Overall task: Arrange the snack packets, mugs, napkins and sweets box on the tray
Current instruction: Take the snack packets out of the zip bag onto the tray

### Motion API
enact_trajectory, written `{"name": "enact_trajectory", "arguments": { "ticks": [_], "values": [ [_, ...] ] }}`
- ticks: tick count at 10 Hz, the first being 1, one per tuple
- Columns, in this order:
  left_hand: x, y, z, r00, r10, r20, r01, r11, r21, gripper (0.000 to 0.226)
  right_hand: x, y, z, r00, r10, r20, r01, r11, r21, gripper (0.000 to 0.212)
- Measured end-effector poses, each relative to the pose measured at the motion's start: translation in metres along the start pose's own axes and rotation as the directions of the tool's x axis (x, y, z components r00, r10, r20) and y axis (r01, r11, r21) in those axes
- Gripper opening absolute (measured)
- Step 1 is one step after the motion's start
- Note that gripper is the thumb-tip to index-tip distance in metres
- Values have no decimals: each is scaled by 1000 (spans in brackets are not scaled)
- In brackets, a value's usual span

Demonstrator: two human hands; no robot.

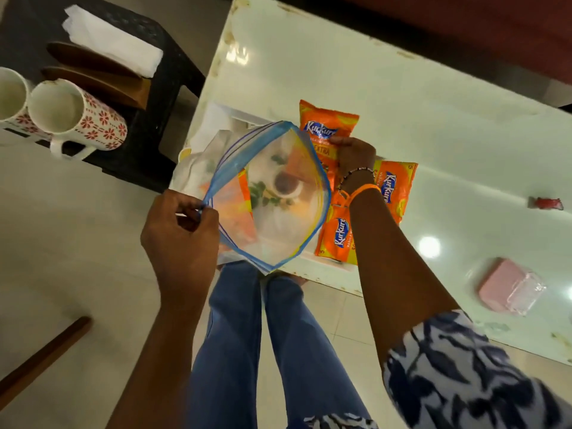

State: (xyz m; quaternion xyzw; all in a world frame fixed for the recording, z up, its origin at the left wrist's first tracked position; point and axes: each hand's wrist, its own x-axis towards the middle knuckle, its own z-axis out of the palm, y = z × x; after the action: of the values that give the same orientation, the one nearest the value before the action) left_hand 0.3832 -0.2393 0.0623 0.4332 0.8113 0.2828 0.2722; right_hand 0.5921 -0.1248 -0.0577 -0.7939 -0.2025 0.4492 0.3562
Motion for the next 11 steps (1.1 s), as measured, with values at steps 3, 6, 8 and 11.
{"name": "enact_trajectory", "arguments": {
  "ticks": [3, 6, 8, 11],
  "values": [
    [-7, -5, 10, 998, -51, 26, 53, 993, -108, 10, -73, -25, -30, 948, -293, -124, 259, 937, -236, 27],
    [-15, -22, -18, 988, 100, 118, -73, 975, -211, 7, -158, 18, 45, 866, 56, 497, 211, 861, -463, 24],
    [-18, -32, -53, 961, 242, 135, -196, 938, -287, 11, -169, 12, 102, 760, 187, 622, 232, 816, -529, 31],
    [-8, -46, -72, 918, 386, 88, -379, 921, -86, 20, -232, -17, 100, 820, -131, 557, 347, 888, -302, 30]
  ]
}}
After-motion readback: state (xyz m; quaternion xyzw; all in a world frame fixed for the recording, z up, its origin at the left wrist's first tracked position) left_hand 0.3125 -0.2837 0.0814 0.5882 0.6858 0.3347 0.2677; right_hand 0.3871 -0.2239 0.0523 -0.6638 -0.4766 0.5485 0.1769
